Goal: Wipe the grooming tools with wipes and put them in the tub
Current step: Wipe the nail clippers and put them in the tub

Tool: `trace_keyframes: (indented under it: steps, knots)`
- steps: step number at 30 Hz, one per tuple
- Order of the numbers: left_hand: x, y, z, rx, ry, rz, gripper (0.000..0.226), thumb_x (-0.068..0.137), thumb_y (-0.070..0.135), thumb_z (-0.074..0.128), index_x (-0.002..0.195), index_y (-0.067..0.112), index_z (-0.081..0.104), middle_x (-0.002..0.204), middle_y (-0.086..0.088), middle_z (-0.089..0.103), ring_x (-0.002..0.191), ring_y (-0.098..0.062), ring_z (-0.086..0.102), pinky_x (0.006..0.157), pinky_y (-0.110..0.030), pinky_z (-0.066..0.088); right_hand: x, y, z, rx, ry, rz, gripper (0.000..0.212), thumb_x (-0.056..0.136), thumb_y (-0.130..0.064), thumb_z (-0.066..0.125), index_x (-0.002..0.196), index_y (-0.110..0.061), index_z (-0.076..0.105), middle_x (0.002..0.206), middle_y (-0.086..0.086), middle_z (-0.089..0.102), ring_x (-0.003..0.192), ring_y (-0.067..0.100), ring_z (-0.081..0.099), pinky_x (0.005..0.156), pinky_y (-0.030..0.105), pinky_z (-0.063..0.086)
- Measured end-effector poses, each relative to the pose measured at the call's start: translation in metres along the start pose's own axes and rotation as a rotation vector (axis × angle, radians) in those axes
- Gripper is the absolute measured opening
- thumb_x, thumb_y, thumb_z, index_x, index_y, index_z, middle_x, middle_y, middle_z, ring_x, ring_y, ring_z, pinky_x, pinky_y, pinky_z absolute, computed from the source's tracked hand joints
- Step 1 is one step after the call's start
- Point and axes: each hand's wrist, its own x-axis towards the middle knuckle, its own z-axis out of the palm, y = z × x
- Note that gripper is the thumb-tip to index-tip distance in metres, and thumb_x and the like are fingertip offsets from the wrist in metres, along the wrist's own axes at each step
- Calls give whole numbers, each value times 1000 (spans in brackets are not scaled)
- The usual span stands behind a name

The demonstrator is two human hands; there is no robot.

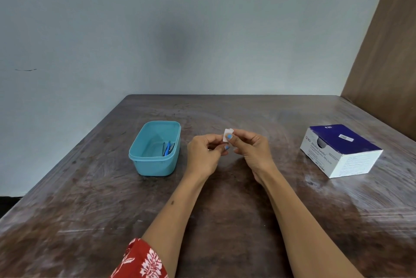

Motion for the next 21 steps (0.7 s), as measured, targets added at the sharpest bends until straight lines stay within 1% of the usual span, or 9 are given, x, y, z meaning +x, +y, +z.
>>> trace_keyframes:
  steps: [3, 6, 9, 11, 13, 16, 19, 21]
  knots:
    - [0, 1, 2, -17, -14, -18, 20, 79, 1, 69, 96, 11, 73, 79, -1, 72, 67, -9, 70, 69, -26, 59, 1, 2, -1, 31, 14, 33, 8, 81, -18, 70, 78, -24, 73, 71, -9, 73, 66, -1, 64, 59, 13, 50]
    - [0, 0, 2, -55, -25, -41, 20, 79, -1, 68, 96, 9, 73, 80, -4, 72, 68, -11, 70, 69, -28, 59, 1, 2, -2, 44, 8, 63, 2, 79, -20, 72, 79, -21, 74, 72, -6, 73, 67, 1, 64, 60, 15, 50]
    - [0, -1, 1, -54, -38, -41, 21, 80, -1, 67, 98, 8, 72, 84, -5, 72, 73, -13, 71, 70, -30, 60, 1, 0, -3, 77, 4, 87, 11, 68, -22, 77, 78, -20, 74, 72, -4, 74, 69, 3, 65, 59, 15, 50]
    - [0, 0, 1, -55, -43, -39, 21, 80, -1, 67, 98, 8, 72, 85, -5, 72, 75, -14, 71, 71, -31, 60, 2, 1, -3, 76, 8, 88, 9, 70, -19, 77, 78, -19, 74, 72, -3, 74, 69, 4, 66, 59, 15, 50]
    - [0, 0, 2, -63, -39, -41, 21, 80, -1, 67, 99, 7, 72, 85, -6, 72, 75, -14, 71, 71, -31, 60, 2, 1, -3, 76, 15, 85, 3, 76, -16, 74, 78, -18, 74, 71, -2, 73, 69, 7, 65, 63, 19, 51]
    - [0, 0, 3, -77, -24, -53, 23, 80, -3, 66, 102, 4, 70, 88, -8, 72, 76, -14, 70, 73, -33, 60, 2, 2, -2, 88, 14, 74, 7, 82, -13, 68, 77, -13, 73, 67, -2, 71, 68, 11, 62, 67, 23, 51]
    - [-1, 0, 2, -64, -28, -56, 23, 81, -2, 66, 103, 3, 70, 93, -12, 72, 80, -16, 70, 74, -34, 60, 1, -1, -2, 82, 16, 75, 5, 80, -9, 70, 82, -13, 73, 72, 1, 73, 70, 11, 65, 68, 23, 52]
    - [-1, 0, 2, -48, -38, -51, 23, 82, -1, 65, 104, 4, 70, 94, -11, 72, 80, -16, 70, 75, -33, 59, 0, -2, -2, 66, 10, 59, 12, 76, -6, 73, 82, -17, 73, 73, -1, 74, 71, 8, 67, 67, 20, 54]
